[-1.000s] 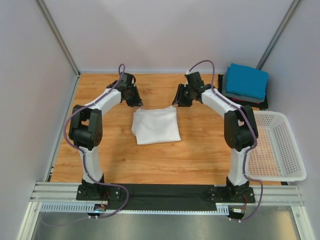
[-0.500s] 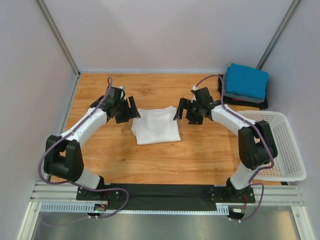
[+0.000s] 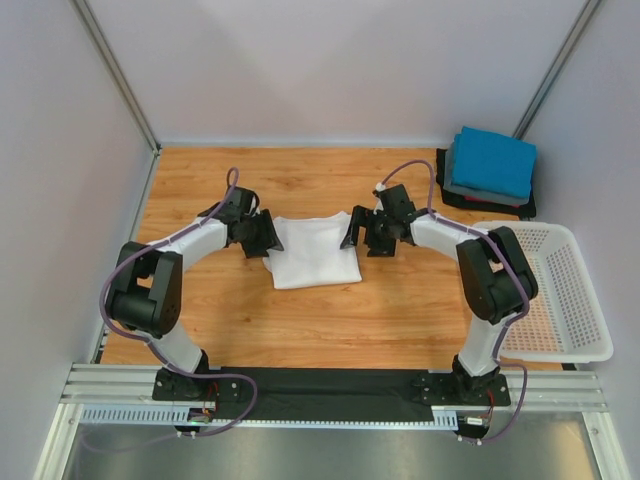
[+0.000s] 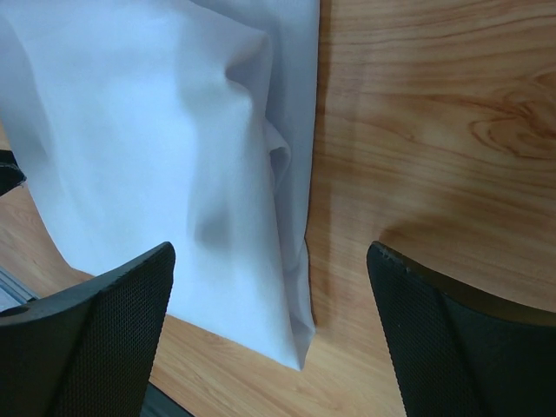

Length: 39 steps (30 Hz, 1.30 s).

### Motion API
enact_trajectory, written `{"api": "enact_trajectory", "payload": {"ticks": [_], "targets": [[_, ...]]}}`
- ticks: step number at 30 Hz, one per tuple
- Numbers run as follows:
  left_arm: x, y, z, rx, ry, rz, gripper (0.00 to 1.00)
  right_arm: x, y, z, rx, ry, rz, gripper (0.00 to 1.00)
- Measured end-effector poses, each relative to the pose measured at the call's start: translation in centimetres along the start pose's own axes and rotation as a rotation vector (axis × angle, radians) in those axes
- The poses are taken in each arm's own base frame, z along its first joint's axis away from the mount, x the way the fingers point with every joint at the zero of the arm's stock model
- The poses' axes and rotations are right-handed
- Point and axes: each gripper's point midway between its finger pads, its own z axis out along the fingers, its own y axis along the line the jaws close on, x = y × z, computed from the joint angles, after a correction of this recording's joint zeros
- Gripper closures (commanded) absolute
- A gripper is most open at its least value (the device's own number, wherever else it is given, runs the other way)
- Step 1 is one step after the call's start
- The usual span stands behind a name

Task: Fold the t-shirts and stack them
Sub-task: Neatly place the folded tshirt to the corner

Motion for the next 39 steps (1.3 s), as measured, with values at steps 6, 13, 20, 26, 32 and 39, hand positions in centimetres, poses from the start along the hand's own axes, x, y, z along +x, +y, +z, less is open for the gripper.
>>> {"api": "enact_trajectory", "payload": {"ticks": [6,13,20,26,32,39], "targets": [[0.2,-0.1,1.2,0.015,0.015,-0.02,0.36,0.0,0.2,1.0,-0.027,0.016,0.013,0.11],[0.7,-1.3,1.8,0.101,0.034,-0.06,0.36,-0.4,0.8,1.6,-0.053,0.014,0.021,0.16],[0.1,-1.4,-0.2,0.024,0.077,-0.043,0.0,-0.4,0.4,1.9,-0.02,-0.001,0.034,0.25],[-4.8,-4.9,-7.6,0.038,-0.085,0.055,0.0,-0.5,0.4,2.5,0.008,-0.025,0.022,0.42],[-5.1,-6.5,-13.5,0.093,-0.186,0.099,0.0,-0.6,-0.1,3.6,0.027,-0.042,0.032,0.92],[-2.1,-4.4,-12.7,0.054,-0.109,0.064,0.01,-1.2,-0.5,3.4,0.09,-0.045,0.011,1.0]]}}
